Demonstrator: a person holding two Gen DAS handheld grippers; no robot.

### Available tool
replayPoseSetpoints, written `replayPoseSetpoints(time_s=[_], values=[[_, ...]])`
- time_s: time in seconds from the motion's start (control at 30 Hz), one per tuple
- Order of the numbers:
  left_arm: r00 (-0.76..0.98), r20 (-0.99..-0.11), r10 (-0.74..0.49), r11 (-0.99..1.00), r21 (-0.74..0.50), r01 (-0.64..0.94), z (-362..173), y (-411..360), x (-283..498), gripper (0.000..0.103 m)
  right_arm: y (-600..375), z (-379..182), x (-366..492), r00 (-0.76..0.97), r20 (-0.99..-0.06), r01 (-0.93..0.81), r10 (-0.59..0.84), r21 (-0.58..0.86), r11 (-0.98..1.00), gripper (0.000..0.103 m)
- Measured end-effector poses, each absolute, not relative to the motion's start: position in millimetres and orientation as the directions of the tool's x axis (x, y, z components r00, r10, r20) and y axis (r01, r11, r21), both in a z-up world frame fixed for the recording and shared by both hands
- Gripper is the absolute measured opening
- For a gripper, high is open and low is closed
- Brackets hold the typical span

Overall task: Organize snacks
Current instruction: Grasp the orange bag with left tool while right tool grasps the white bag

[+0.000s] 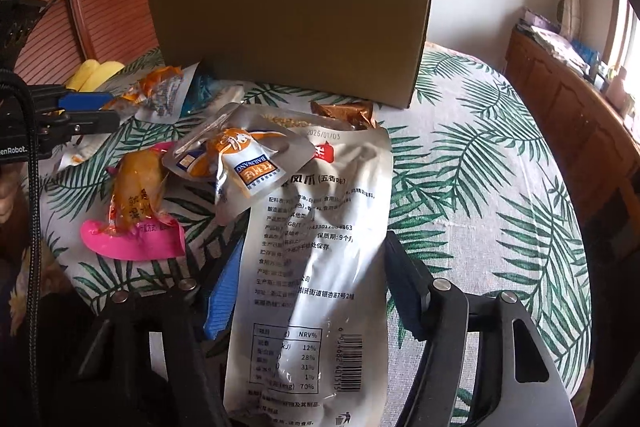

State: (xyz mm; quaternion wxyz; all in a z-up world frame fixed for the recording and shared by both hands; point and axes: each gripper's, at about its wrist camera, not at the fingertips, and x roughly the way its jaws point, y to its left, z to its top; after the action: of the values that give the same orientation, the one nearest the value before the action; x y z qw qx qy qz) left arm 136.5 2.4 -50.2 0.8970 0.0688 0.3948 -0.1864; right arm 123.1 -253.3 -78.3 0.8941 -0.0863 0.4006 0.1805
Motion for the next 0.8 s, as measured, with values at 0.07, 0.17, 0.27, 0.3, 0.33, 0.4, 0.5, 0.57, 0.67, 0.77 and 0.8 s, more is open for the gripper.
replayPoseSetpoints(time_s=[0.07,0.17,0.27,0.3,0.33,0.4,0.5,0.57,0.67,0.77,0.8], values=[[0.622,-0.729,-0.285,0.921,-0.028,0.389,-49,2,134,0.044,-255,-76,123,0.620,-0.743,-0.389,0.252,-0.013,0.921,0.065],[0.626,-0.722,-0.294,0.920,-0.035,0.391,-46,-4,133,0.044,-256,-70,122,0.647,-0.730,-0.375,0.218,-0.056,0.925,0.064],[0.636,-0.709,-0.304,0.920,-0.045,0.390,-41,-8,132,0.044,-259,-65,121,0.667,-0.719,-0.365,0.196,-0.085,0.927,0.063],[0.639,-0.705,-0.308,0.920,-0.049,0.389,-39,-10,132,0.044,-261,-62,122,0.676,-0.713,-0.357,0.188,-0.094,0.929,0.063],[0.642,-0.700,-0.312,0.920,-0.053,0.389,-38,-11,133,0.044,-263,-60,123,0.680,-0.710,-0.352,0.184,-0.096,0.931,0.063],[0.647,-0.693,-0.319,0.920,-0.061,0.388,-35,-12,133,0.044,-269,-56,125,0.691,-0.700,-0.337,0.178,-0.095,0.937,0.063],[0.654,-0.681,-0.329,0.919,-0.070,0.389,-31,-13,133,0.044,-277,-49,128,0.706,-0.686,-0.322,0.179,-0.085,0.943,0.063],[0.660,-0.672,-0.336,0.919,-0.079,0.387,-28,-12,133,0.044,-280,-44,130,0.716,-0.675,-0.316,0.177,-0.088,0.945,0.063],[0.667,-0.664,-0.338,0.921,-0.086,0.381,-25,-12,134,0.044,-282,-39,131,0.726,-0.665,-0.312,0.177,-0.089,0.946,0.063],[0.674,-0.656,-0.338,0.923,-0.091,0.375,-22,-11,135,0.044,-280,-33,132,0.735,-0.655,-0.312,0.177,-0.095,0.945,0.063],[0.677,-0.653,-0.339,0.923,-0.092,0.373,-20,-11,135,0.044,-278,-32,133,0.736,-0.653,-0.314,0.179,-0.096,0.945,0.063]])
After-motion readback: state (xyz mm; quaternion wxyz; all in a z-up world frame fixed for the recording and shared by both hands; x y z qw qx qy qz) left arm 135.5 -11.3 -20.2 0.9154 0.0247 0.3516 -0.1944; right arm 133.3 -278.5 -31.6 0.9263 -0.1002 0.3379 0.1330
